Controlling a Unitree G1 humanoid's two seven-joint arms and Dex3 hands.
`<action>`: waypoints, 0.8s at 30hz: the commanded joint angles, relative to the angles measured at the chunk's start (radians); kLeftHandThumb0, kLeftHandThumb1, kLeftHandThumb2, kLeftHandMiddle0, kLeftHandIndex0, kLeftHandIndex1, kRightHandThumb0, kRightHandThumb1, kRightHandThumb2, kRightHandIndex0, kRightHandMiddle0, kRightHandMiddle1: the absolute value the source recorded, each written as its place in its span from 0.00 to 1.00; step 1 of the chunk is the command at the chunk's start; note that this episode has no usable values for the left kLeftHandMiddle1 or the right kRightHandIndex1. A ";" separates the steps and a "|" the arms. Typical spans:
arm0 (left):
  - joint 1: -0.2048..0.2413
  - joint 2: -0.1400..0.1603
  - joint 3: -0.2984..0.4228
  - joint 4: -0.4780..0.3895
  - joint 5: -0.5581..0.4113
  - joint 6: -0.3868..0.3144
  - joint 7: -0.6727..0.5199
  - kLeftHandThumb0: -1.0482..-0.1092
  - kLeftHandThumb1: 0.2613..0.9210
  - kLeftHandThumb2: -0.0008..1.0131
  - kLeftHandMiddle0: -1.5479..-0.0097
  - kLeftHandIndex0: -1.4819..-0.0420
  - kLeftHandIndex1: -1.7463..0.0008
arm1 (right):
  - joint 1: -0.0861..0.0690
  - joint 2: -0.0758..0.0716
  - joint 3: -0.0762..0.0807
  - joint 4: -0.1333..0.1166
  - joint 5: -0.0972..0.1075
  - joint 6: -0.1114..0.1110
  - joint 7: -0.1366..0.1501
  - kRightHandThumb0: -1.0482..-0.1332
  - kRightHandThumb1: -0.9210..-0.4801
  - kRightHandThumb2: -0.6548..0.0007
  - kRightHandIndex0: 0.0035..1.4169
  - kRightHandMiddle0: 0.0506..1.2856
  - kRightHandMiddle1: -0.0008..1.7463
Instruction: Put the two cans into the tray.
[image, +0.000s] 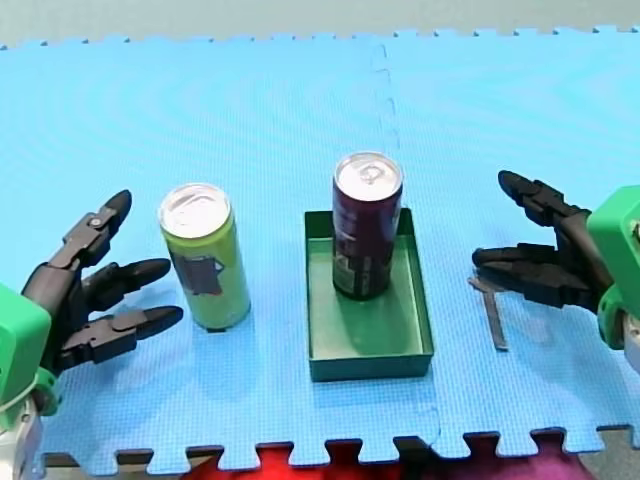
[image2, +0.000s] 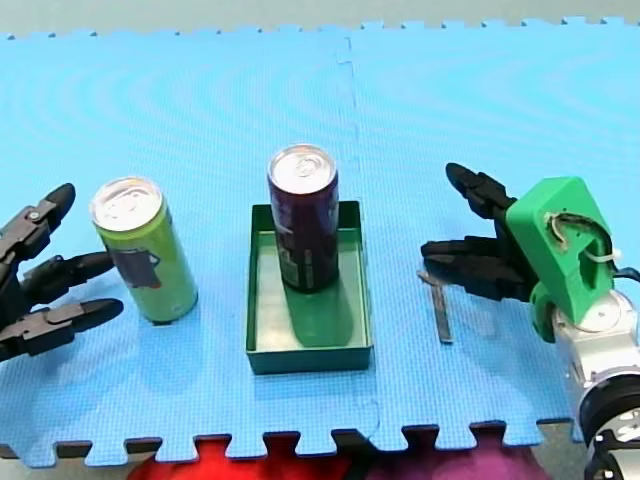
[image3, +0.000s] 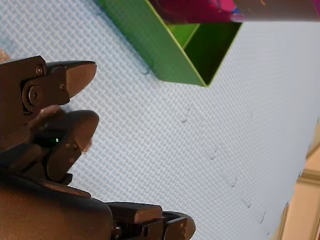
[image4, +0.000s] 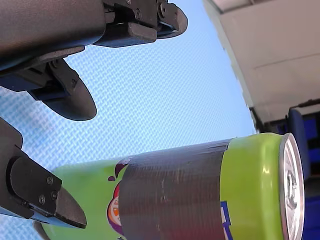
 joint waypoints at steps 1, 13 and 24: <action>0.000 -0.003 0.003 0.000 -0.003 -0.004 0.009 0.09 0.54 0.00 0.73 0.94 1.00 | -0.005 -0.004 -0.002 0.000 0.002 0.001 0.000 0.00 0.00 0.83 0.57 0.09 0.00; -0.013 -0.015 0.015 0.027 -0.010 -0.008 0.018 0.01 0.59 0.01 0.76 0.97 1.00 | -0.005 -0.003 -0.002 0.000 0.001 0.001 0.006 0.00 0.00 0.81 0.57 0.09 0.00; -0.018 -0.019 0.009 0.042 0.001 -0.027 0.030 0.00 0.63 0.01 0.76 0.98 1.00 | -0.005 -0.005 0.000 -0.003 0.000 0.003 0.013 0.00 0.00 0.79 0.57 0.09 0.00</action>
